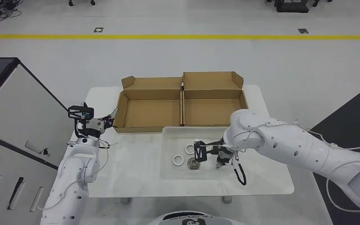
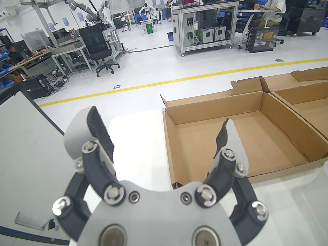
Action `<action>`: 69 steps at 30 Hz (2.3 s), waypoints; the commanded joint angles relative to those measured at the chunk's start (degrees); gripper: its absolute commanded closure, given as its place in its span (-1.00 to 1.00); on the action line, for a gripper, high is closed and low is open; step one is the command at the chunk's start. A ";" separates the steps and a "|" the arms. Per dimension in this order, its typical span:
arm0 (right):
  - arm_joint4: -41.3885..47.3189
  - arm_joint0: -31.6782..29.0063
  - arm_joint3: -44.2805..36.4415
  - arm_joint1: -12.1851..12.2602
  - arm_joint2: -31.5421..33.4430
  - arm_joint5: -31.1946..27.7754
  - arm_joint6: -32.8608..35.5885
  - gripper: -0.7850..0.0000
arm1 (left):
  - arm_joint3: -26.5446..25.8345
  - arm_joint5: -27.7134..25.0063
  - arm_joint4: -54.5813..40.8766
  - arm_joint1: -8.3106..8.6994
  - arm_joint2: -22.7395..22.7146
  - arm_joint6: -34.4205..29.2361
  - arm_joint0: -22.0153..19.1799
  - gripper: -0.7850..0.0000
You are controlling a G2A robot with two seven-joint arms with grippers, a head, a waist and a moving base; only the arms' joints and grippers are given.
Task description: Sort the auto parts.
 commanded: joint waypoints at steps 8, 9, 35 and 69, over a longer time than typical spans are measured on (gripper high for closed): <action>-0.91 -0.54 1.10 -1.35 0.00 1.26 1.27 0.04 | 0.00 0.00 0.00 0.00 0.00 0.00 0.00 -1.00; -0.98 -0.60 1.06 -1.42 0.00 1.46 1.47 0.04 | 0.00 0.00 0.00 0.00 0.00 0.00 0.00 -1.00; -1.42 -2.12 0.24 -0.71 0.00 3.40 3.41 0.11 | 0.00 0.00 0.00 0.00 0.00 0.00 0.00 -1.00; -1.53 -3.54 3.47 -3.11 0.00 5.12 5.14 0.31 | 0.00 0.00 0.00 0.00 0.00 0.00 0.00 -1.00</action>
